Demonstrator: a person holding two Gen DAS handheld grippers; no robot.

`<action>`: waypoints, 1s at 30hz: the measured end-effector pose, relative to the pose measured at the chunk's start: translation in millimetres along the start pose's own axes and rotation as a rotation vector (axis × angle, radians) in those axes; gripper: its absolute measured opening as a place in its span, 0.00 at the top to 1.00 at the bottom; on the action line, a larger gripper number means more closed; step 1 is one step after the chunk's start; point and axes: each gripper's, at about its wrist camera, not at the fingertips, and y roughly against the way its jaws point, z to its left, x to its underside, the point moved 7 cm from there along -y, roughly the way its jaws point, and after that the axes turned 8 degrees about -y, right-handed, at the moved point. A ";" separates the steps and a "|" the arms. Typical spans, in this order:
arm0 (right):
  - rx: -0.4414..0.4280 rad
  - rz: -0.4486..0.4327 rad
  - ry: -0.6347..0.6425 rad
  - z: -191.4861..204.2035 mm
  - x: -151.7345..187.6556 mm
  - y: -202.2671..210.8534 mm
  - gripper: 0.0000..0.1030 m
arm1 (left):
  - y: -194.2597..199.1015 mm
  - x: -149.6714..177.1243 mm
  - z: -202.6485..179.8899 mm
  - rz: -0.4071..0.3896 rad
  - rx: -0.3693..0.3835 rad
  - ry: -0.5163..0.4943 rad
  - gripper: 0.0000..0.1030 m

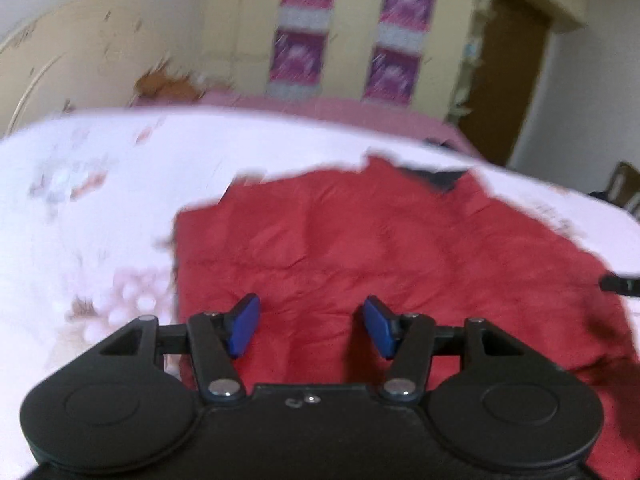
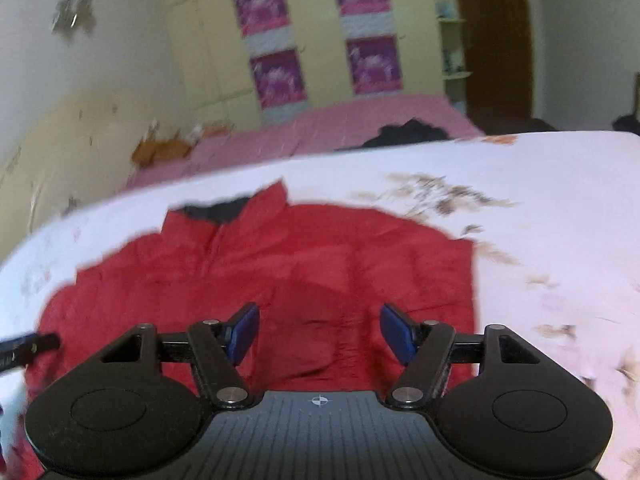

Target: Fold large clothes

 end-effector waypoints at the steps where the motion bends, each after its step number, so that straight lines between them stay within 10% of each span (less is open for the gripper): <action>1: 0.030 0.073 0.010 -4.3 11.6 -20.9 0.53 | -7.6 3.4 4.2 0.004 0.006 0.016 0.42; 10: 0.008 -0.030 0.018 6.0 -5.6 -7.4 0.53 | 10.9 -37.2 21.2 -0.105 0.015 0.002 0.27; 17: 0.065 0.061 0.092 9.0 -3.0 -65.6 0.53 | -57.3 -39.6 27.8 0.052 0.024 -0.063 0.26; 22: 0.103 0.045 0.111 12.2 -5.6 -61.2 0.53 | -39.8 -43.0 24.9 0.016 0.001 -0.076 0.31; 25: 0.065 -0.046 0.090 29.8 -10.2 -25.6 0.19 | -5.0 -47.9 -0.3 -0.075 0.075 -0.082 0.29; 30: -0.033 0.000 0.156 73.2 28.9 -13.2 0.22 | 10.6 -27.7 -59.7 -0.098 0.154 -0.198 0.28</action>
